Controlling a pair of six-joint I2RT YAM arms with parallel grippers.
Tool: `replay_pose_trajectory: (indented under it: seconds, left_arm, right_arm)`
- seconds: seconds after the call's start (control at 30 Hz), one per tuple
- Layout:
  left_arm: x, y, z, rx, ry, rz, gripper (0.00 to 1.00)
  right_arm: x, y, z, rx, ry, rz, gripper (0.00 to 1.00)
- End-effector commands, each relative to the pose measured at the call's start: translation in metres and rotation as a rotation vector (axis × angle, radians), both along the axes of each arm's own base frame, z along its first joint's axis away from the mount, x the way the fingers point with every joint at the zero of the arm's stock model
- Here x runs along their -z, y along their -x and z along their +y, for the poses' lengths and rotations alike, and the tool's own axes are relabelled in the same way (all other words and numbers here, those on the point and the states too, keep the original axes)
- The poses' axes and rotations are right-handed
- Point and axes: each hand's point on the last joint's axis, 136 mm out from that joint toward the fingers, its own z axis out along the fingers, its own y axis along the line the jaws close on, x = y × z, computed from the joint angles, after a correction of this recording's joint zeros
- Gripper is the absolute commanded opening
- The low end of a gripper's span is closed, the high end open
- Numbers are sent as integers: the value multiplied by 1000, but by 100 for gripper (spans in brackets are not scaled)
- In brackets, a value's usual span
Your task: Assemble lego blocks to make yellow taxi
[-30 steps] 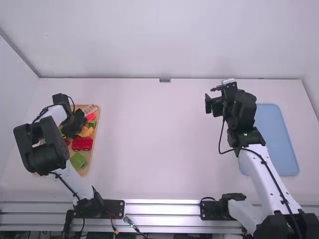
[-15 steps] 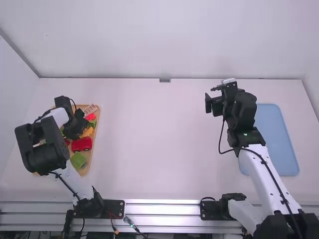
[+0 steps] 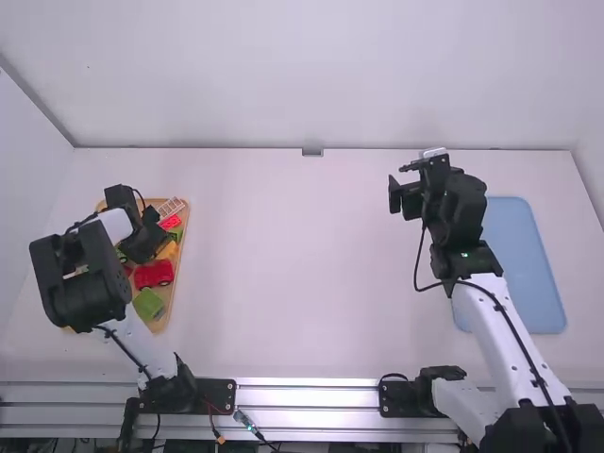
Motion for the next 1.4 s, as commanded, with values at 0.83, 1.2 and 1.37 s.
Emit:
replay_pose_trajectory:
  seconds: [0.83,1.2,1.37]
  left_arm:
    - [-151,-74,-110,710,-106,-164,2]
    - [-108,14,-305,1981,-144,-26,2]
    - [-82,51,-338,2333,-167,-8,5]
  right_arm:
    - [-15,-4,4,2,-53,-16,99]
    - [-10,-2,4,1,-51,3,99]
    - [-9,-2,4,3,-50,7,99]
